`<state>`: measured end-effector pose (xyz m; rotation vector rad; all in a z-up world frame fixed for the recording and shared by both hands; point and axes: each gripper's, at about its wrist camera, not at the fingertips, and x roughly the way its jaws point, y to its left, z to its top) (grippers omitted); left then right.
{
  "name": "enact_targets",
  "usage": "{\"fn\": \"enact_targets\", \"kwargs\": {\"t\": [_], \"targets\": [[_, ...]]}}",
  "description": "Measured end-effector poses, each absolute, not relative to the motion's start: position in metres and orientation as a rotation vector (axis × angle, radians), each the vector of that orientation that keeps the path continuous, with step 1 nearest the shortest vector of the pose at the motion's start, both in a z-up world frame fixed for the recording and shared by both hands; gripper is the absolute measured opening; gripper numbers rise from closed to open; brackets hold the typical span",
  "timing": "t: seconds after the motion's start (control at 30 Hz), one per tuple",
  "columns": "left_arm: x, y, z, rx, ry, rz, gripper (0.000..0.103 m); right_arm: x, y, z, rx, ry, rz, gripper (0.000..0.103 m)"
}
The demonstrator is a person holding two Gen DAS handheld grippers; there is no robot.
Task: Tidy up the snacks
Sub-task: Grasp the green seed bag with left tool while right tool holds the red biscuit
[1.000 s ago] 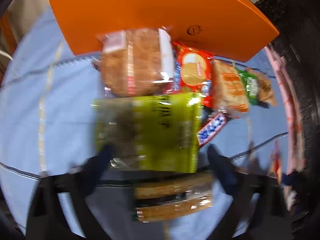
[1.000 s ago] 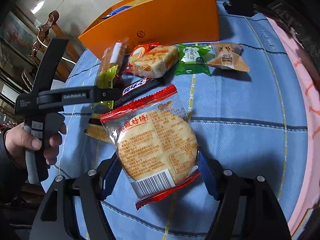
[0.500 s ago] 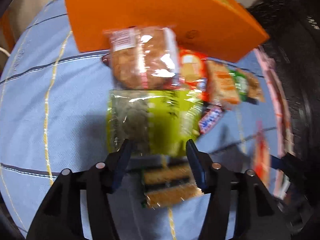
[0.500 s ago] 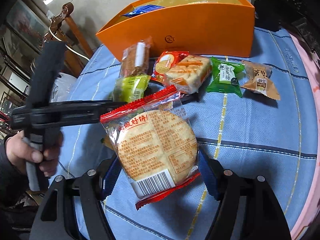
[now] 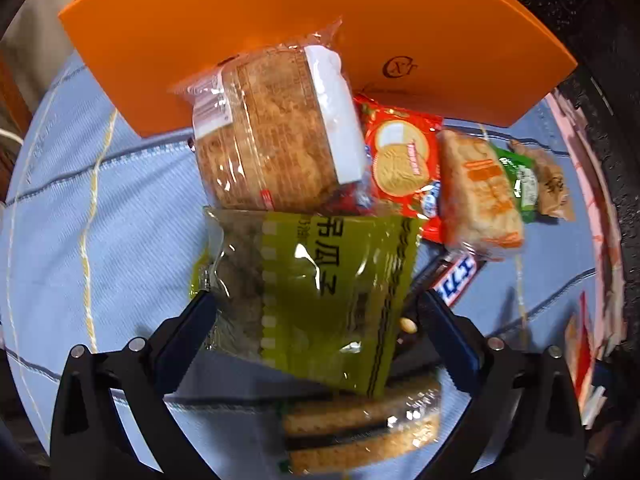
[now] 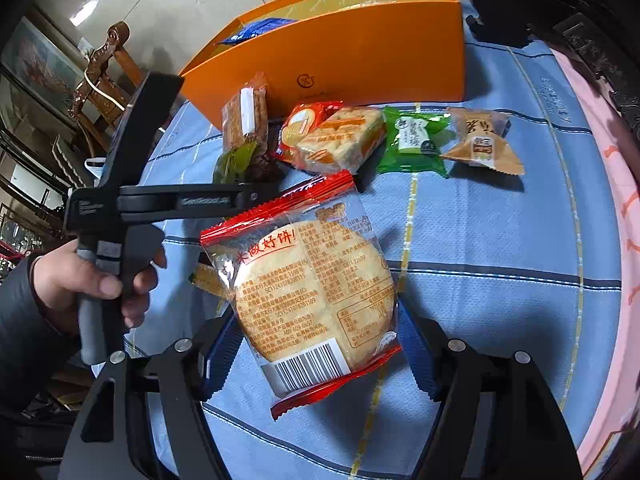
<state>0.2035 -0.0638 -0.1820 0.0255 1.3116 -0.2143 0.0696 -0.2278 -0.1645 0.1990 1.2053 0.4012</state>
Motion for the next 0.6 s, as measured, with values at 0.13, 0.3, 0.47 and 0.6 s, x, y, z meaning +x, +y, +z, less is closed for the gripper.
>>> {"fn": "enact_targets", "kwargs": {"t": [0.13,0.3,0.47,0.6], "targets": [[0.207,-0.054,-0.173,0.038,1.316,-0.171,0.060,0.069,-0.222,-0.159,0.185,1.192,0.427,0.073],[0.194,-0.024,-0.147,-0.034,1.297,-0.227,0.045,0.070,-0.218,-0.154,0.197,1.182,0.431,0.073],[0.168,-0.007,-0.125,-0.089,1.249,-0.253,0.020,0.069,-0.216,-0.148,0.197,1.170,0.445,0.073],[0.161,0.002,-0.113,-0.139,1.236,-0.278,0.020,0.069,-0.214,-0.143,0.200,1.166,0.461,0.073]]}}
